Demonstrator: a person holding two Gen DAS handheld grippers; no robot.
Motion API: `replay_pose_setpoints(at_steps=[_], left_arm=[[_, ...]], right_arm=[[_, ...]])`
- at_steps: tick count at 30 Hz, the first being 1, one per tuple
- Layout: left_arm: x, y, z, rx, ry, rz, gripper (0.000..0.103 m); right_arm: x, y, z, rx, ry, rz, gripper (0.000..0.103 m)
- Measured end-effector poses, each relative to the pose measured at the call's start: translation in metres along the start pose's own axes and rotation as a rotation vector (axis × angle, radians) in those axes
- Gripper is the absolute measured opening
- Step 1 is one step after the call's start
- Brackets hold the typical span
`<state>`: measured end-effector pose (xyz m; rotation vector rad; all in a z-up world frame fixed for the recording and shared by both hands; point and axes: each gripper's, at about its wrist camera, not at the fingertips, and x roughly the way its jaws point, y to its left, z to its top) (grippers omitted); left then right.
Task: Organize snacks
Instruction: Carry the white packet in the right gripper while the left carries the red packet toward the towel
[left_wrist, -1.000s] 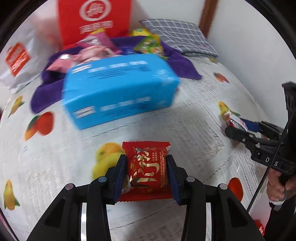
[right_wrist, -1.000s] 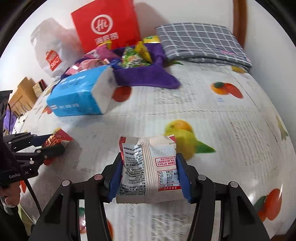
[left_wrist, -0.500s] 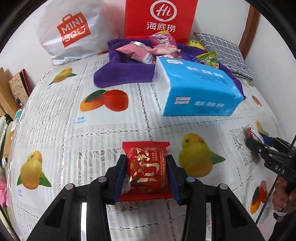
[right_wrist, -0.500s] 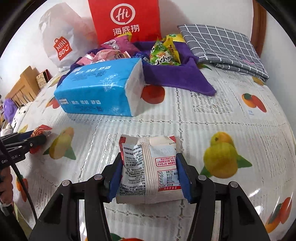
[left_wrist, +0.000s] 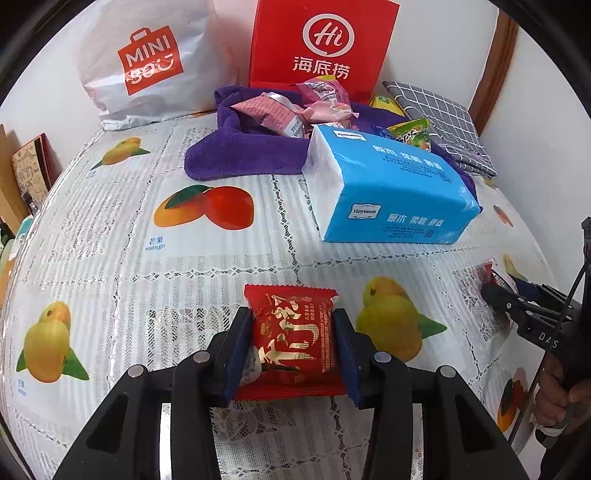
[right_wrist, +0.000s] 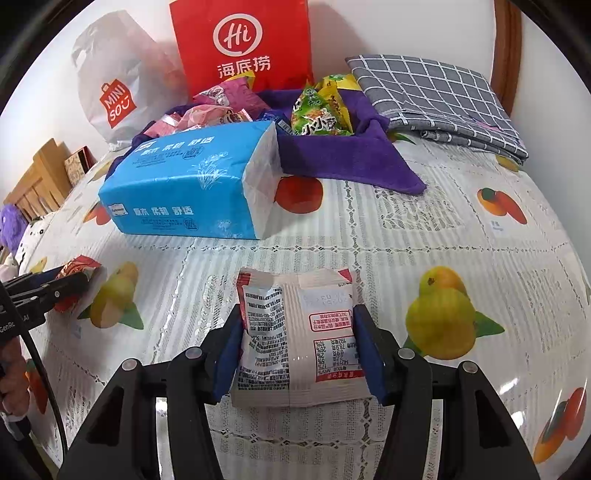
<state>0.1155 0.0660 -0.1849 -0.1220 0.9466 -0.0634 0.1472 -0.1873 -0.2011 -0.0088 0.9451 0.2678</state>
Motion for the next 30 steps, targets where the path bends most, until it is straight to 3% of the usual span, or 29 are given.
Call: replay_pose_setpoints(at_steps=[4,10,30], left_arm=[[-0.004,0.006,0.003,-0.024,0.02,-0.046,0.04],[-0.03,0.003,0.012,-0.008,-0.012,-0.06,0.04],[-0.101,-0.02,0.056,0.027,-0.124,-0.051,0.04]], right_arm=[[-0.008,0.0,0.002,0.038,0.014,0.01,0.054],[-0.032,0.007,0.011,0.052,-0.014,-0.004,0.054],[-0.105,0.022,0.052,0.066,-0.134,-0.038,0.054]])
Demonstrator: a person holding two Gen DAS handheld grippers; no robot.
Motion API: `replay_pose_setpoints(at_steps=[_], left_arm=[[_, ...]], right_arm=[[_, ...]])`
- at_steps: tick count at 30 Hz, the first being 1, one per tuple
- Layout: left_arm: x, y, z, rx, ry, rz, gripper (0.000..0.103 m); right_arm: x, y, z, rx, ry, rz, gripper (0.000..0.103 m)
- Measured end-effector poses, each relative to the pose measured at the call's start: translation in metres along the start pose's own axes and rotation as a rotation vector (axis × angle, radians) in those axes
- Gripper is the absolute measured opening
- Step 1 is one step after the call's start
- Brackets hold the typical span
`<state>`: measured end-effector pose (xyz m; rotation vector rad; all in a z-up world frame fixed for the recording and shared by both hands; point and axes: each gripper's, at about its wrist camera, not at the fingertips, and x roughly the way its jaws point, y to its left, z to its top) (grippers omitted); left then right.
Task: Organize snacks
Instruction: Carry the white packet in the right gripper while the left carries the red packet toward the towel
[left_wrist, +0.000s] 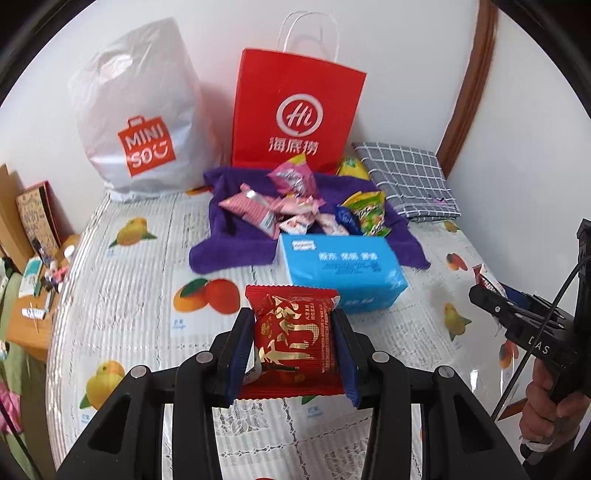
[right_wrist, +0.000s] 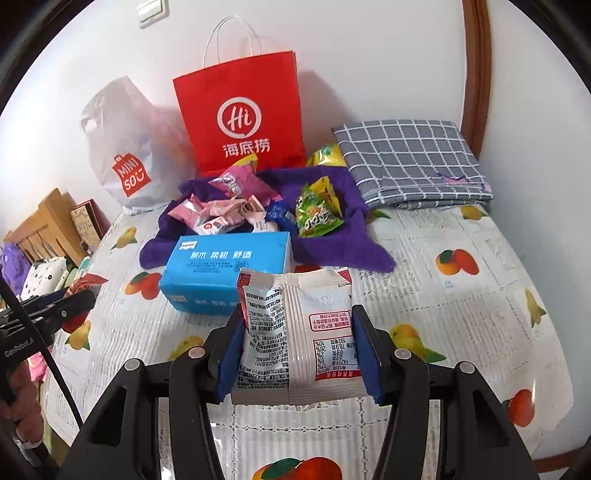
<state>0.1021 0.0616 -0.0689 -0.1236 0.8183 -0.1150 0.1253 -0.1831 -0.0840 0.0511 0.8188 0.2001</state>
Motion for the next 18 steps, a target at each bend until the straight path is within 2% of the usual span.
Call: replay_pose_setpoints(at_steps=[18], left_arm=[[-0.02,-0.022,0.027,0.035,-0.051,-0.003,0.04]], right_arm=[[-0.024,-0.004,0.018,0.015,-0.053,-0.004,0.054]])
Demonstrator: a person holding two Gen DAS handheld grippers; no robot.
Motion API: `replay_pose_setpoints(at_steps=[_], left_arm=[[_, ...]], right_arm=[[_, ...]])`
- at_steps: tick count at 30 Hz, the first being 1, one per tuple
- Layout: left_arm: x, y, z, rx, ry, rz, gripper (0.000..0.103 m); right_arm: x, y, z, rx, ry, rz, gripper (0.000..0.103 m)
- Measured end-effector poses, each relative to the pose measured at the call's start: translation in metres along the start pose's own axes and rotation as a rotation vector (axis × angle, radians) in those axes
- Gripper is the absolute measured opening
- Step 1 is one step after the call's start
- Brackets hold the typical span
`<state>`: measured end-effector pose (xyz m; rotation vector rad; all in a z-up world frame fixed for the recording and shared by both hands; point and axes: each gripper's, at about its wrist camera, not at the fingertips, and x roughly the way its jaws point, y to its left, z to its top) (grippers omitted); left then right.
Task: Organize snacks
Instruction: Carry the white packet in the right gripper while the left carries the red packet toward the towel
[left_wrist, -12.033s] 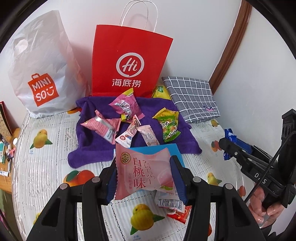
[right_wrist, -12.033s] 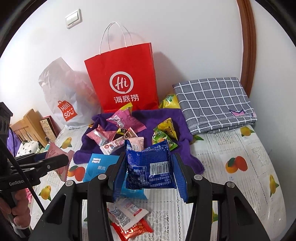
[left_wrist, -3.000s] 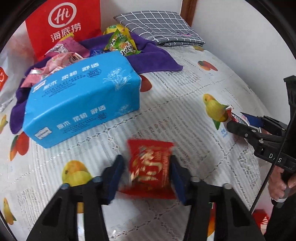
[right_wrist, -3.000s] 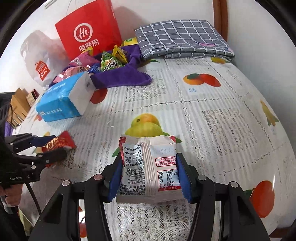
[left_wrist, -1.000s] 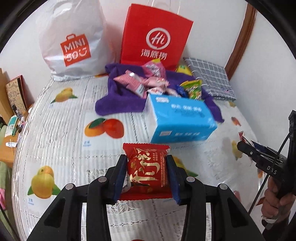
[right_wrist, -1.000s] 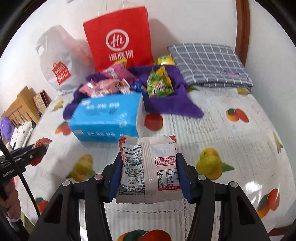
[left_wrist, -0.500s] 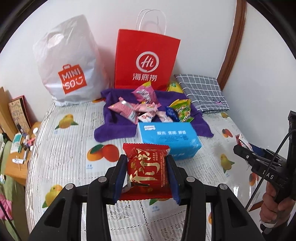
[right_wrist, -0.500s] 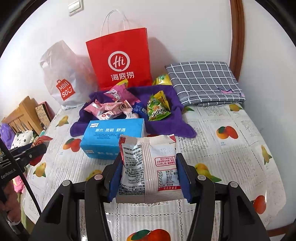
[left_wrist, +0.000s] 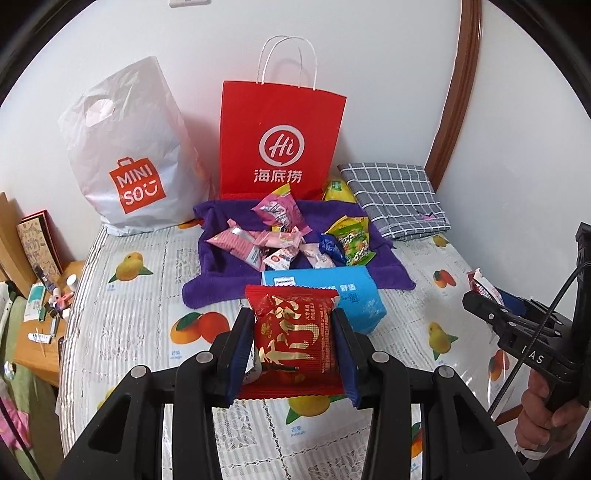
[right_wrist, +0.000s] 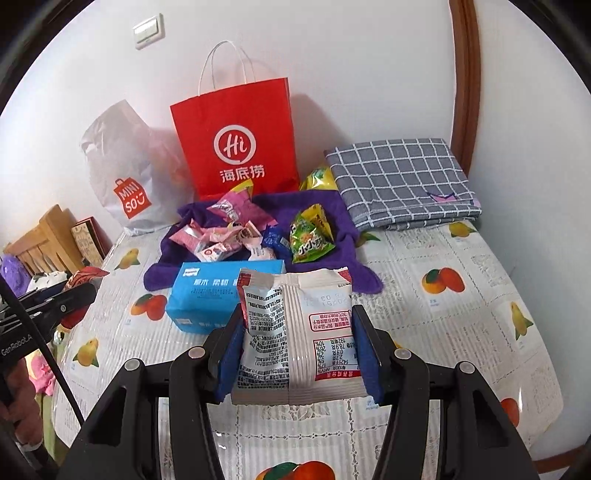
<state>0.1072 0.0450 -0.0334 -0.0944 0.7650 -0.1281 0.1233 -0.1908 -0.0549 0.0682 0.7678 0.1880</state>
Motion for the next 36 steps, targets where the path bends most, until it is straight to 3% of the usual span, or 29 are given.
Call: replay_pose_setpoints(at_steps=[36], left_arm=[[0.018,0.016,0.038,-0.019,-0.006,0.002,0.04]], right_arm=[[0.01,0.013,0.042,0.0,-0.043,0.021,0.054]])
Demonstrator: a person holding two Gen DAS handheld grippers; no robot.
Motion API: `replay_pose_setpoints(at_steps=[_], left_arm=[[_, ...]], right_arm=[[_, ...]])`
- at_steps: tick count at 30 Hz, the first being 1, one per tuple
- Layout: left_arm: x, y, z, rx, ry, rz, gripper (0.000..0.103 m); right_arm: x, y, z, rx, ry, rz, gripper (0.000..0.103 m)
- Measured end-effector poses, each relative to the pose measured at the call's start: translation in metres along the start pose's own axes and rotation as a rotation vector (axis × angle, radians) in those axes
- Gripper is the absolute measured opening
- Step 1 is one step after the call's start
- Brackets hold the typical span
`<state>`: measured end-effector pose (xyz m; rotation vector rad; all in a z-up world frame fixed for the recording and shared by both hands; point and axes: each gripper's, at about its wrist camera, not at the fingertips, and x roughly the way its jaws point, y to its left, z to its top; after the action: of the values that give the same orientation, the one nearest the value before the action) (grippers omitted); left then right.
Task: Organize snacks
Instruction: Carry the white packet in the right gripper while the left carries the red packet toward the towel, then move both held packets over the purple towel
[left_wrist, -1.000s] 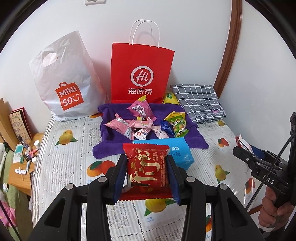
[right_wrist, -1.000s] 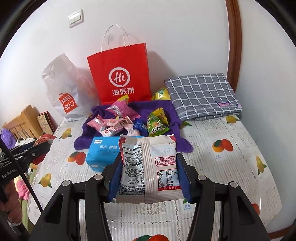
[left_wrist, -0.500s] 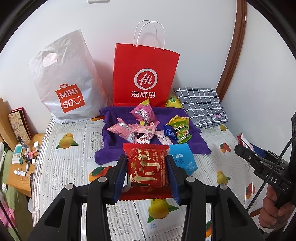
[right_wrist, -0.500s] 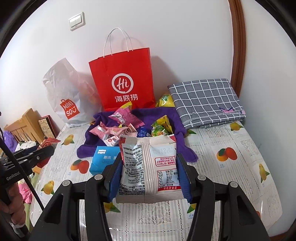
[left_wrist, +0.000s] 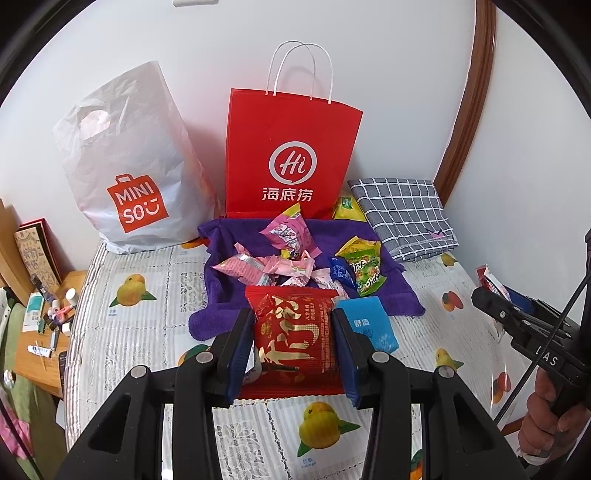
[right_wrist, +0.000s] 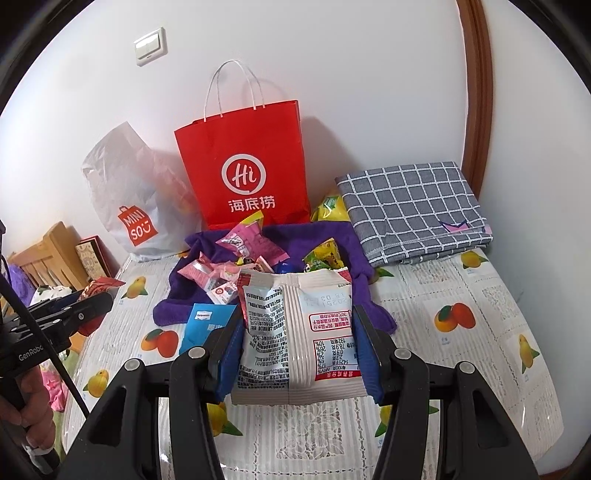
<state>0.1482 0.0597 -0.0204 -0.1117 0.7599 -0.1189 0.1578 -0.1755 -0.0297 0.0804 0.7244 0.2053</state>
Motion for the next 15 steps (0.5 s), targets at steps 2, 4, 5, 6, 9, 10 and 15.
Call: replay_pose_setpoints(at_steps=[2,4,5,6,9,10,15], left_arm=[[0.002,0.001,0.001,0.001,-0.001,0.0,0.04],[0.003,0.002,0.002,-0.003,0.0,0.0,0.04],[0.004,0.003,0.003,-0.006,0.0,0.0,0.04],[0.004,0.003,0.003,-0.007,0.0,0.001,0.04],[0.006,0.005,0.005,-0.009,-0.002,0.002,0.04],[0.007,0.005,0.006,-0.01,-0.001,0.002,0.04],[0.011,0.009,0.01,-0.017,0.0,0.007,0.04]], right_arm=[[0.001,0.0,0.001,-0.002,-0.001,-0.002,0.054],[0.003,0.0,0.002,0.0,0.001,-0.003,0.054],[0.004,0.001,0.003,0.001,0.003,-0.003,0.054],[0.005,0.001,0.004,0.002,0.003,-0.002,0.054],[0.007,0.003,0.007,-0.002,-0.001,-0.003,0.054],[0.007,0.003,0.008,-0.002,-0.002,-0.003,0.054],[0.013,0.005,0.011,0.001,0.001,0.006,0.054]])
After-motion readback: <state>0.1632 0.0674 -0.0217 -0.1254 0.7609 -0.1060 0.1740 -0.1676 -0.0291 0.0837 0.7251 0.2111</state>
